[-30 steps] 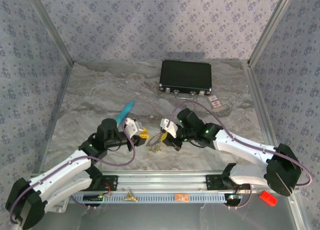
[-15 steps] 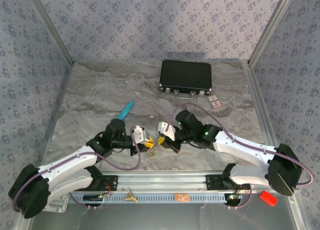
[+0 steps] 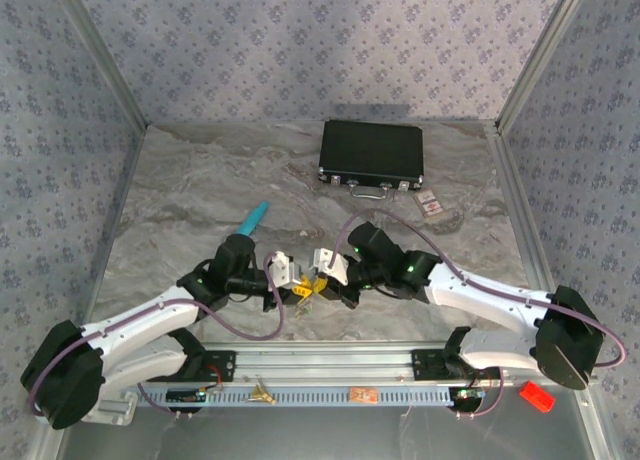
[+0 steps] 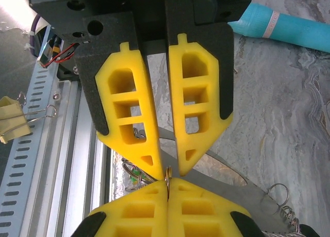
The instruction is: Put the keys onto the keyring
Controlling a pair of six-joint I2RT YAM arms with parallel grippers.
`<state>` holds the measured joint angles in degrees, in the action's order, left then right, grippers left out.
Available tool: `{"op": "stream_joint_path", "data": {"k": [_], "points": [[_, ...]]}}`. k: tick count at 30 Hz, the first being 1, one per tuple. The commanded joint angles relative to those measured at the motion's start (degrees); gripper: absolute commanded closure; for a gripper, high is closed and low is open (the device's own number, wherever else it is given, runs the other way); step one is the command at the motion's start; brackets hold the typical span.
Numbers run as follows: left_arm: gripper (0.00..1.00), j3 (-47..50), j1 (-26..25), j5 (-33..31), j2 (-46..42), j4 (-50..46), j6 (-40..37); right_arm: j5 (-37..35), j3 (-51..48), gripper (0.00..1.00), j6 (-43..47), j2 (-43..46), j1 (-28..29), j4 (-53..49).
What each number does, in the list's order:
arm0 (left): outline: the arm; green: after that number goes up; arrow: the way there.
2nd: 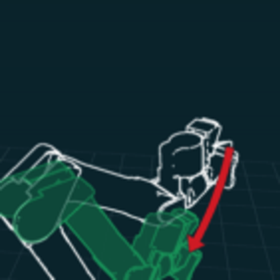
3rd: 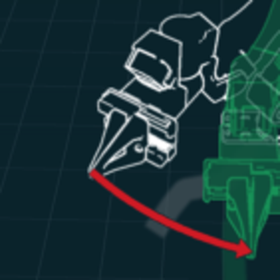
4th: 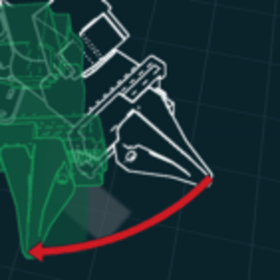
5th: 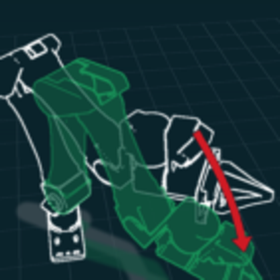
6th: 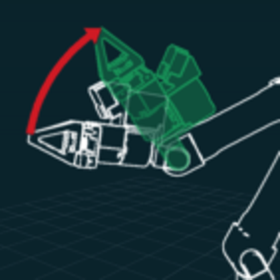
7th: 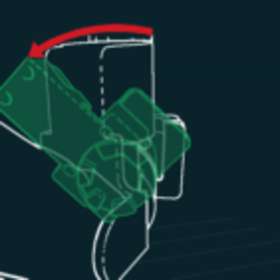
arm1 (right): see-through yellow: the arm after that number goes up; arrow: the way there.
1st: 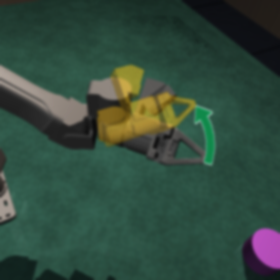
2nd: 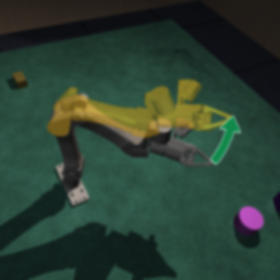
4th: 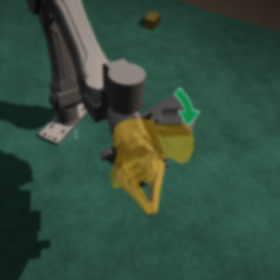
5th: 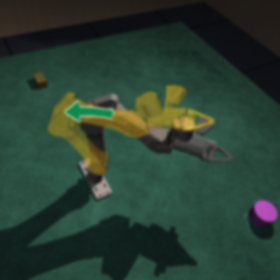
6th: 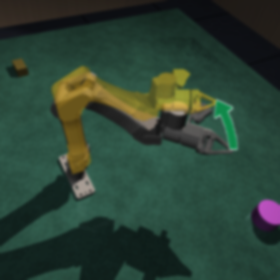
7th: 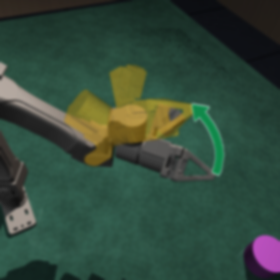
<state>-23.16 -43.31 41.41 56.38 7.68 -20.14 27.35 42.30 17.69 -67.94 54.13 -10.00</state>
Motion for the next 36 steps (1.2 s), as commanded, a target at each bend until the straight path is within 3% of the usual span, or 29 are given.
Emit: {"op": "stream_joint_path", "data": {"k": [1, 6, 13, 16, 19, 25, 36], "points": [[0.85, -1.9, -0.6, 2.9, 0.3, 1.5, -1.0, -0.8, 2.1, 1.00, 1.3, -0.4, 0.6, 1.9], [0.86, -1.9, -0.8, 2.9, 0.5, 2.0, -0.9, -1.1, 2.3, 1.00, 1.0, -0.8, 1.1, 2.7], [1.00, -1.9, -1.0, 1.6, 0.0, 1.6, -2.0, -2.4, 1.9, 1.00, 0.1, -0.2, 1.2, 2.4], [1.00, -1.2, -1.7, -2.0, -1.7, 1.5, -3.8, -5.5, -0.1, 0.65, -1.8, 2.8, 0.6, 1.4], [1.00, -0.2, -2.9, -6.5, -3.4, 1.7, -6.4, -8.7, -3.8, 0.56, -3.7, 7.9, -0.1, 1.7], [1.00, 1.0, -4.4, -11.0, -4.8, 3.2, -9.6, -15.8, -11.8, 0.58, -2.2, 15.9, 3.0, 5.7], [1.00, 2.4, -5.5, -12.4, -6.4, 3.9, -12.1, -15.6, -12.1, 0.71, 1.2, 10.7, 6.0, 14.7]]}}
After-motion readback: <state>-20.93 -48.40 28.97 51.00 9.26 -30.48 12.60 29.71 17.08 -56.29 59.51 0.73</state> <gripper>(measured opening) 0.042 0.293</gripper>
